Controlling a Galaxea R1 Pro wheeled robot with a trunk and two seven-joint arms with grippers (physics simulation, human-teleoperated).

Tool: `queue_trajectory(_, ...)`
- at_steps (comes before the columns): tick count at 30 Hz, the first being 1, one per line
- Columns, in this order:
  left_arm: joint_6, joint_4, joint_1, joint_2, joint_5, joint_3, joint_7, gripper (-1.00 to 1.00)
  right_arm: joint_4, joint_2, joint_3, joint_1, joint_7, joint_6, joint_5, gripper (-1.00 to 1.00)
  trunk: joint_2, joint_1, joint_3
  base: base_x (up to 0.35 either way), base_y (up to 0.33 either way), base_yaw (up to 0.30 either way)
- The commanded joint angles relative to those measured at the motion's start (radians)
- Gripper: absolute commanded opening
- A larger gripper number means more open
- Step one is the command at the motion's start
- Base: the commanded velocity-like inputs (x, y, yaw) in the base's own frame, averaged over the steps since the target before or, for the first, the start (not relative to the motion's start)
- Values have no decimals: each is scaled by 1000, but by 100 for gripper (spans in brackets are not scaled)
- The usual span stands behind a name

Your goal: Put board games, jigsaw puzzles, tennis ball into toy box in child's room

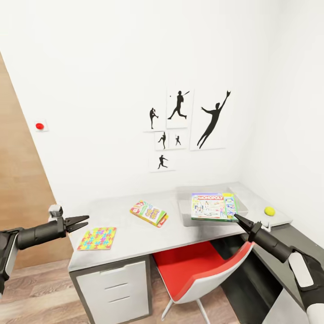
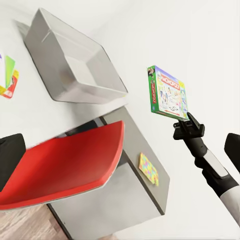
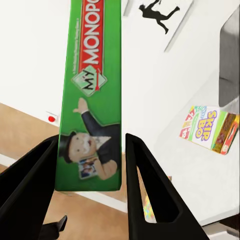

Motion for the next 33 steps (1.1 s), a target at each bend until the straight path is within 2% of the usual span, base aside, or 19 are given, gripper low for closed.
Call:
queue_trajectory(1,11,0,0,0,-1,0,-4,100,1,0,-1,-1,3,7,-5,-100,-1,1,0,141,-109,-276)
queue_trajectory(5,11,1,0,0,-1,0,-3,100,1,-1,-2,-1,3,7,-5,-100,-1,1,0,169,-138,-211)
queue_trajectory(13,11,1,0,-2,-1,0,0,100,3,-5,-3,1,33,6,-4,-100,-1,1,-2,184,-68,-29)
queue_trajectory(33,11,1,0,-2,-3,0,2,100,4,-7,-3,1,38,3,-4,-100,-1,1,-30,194,-62,-1)
